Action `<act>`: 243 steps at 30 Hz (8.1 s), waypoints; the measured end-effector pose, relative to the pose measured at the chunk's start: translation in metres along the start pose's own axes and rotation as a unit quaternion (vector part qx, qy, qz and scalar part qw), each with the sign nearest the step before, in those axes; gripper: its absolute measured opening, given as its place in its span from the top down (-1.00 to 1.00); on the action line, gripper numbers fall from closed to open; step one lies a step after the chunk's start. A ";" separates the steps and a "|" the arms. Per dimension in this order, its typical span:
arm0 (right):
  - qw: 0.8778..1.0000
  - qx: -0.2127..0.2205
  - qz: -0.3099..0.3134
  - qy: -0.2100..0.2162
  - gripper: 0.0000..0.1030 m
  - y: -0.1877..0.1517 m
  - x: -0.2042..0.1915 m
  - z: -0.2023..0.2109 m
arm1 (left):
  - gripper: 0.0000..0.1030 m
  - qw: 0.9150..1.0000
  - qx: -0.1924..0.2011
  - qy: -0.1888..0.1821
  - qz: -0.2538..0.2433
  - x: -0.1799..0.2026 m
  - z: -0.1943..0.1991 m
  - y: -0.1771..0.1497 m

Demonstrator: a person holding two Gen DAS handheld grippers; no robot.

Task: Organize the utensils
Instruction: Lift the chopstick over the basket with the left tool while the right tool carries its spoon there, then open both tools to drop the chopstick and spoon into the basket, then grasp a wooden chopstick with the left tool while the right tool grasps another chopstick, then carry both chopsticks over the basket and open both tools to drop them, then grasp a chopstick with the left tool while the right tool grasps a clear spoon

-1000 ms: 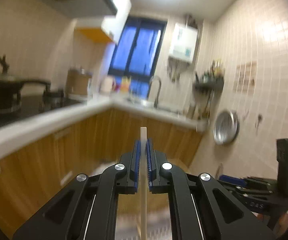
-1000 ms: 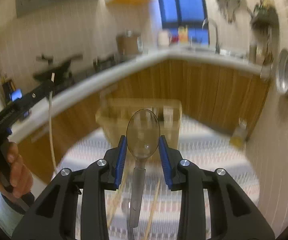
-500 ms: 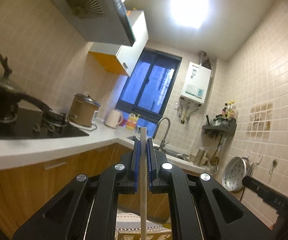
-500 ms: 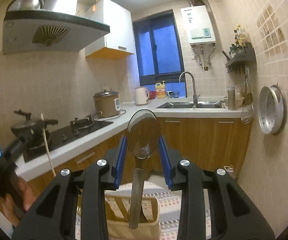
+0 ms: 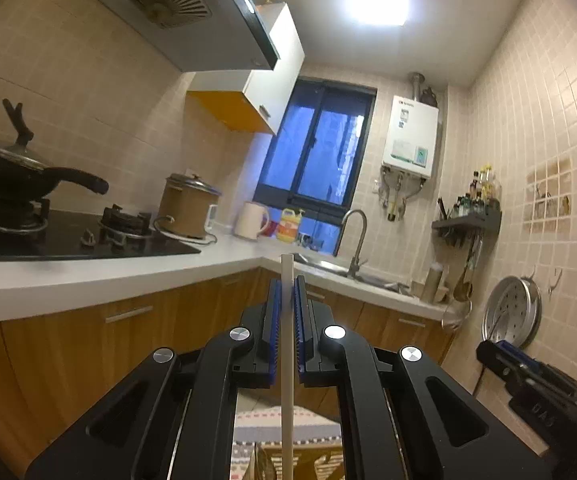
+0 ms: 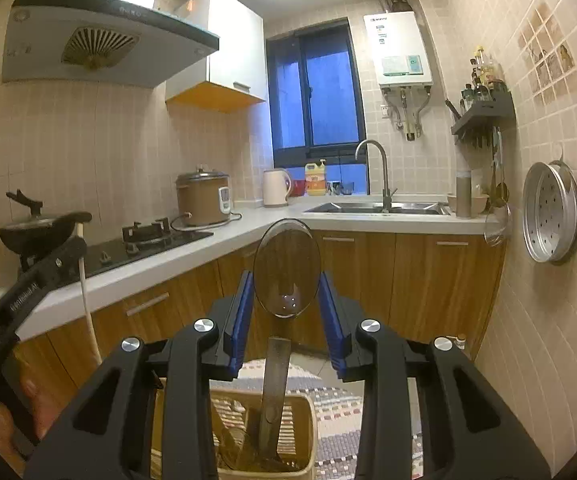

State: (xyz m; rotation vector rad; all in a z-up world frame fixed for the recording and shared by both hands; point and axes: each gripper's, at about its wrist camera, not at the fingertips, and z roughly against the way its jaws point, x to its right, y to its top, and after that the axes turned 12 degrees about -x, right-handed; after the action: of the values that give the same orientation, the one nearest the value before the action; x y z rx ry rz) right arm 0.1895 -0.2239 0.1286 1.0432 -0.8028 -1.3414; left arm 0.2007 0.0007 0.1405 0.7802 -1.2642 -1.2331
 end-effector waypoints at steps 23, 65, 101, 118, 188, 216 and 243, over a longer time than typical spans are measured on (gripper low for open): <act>0.999 -0.043 -0.017 0.021 0.06 -0.029 0.011 0.066 | 0.62 0.997 -0.071 0.004 0.000 -0.031 0.066 -0.011; 0.907 -0.418 -0.015 0.040 0.07 -0.145 0.011 0.027 | 0.62 0.854 -0.502 0.021 -0.139 0.018 0.002 -0.184; 0.879 -0.470 -0.036 0.069 0.37 -0.158 0.016 -0.016 | 0.77 0.867 -0.469 0.009 -0.168 0.003 0.015 -0.186; 0.864 -0.499 -0.010 0.060 0.38 -0.158 -0.002 -0.030 | 0.93 0.881 -0.466 0.036 -0.071 -0.034 0.009 -0.175; 0.998 0.064 0.010 0.005 0.91 0.048 -0.002 0.031 | 0.93 0.999 0.010 0.019 -0.044 0.034 0.008 0.035; 1.000 0.012 0.004 -0.001 0.18 -0.030 -0.003 0.073 | 0.51 0.996 -0.073 0.017 -0.038 0.001 0.054 -0.010; 0.935 -0.341 0.012 0.099 0.16 -0.178 -0.046 0.068 | 0.25 0.882 -0.458 -0.094 0.053 -0.028 0.020 -0.168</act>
State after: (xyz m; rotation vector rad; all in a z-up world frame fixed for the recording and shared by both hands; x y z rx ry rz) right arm 0.0566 -0.1757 -0.0066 0.5921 -0.1593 -1.3244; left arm 0.1449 -0.0071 -0.0217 -0.1042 -0.6987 -1.6268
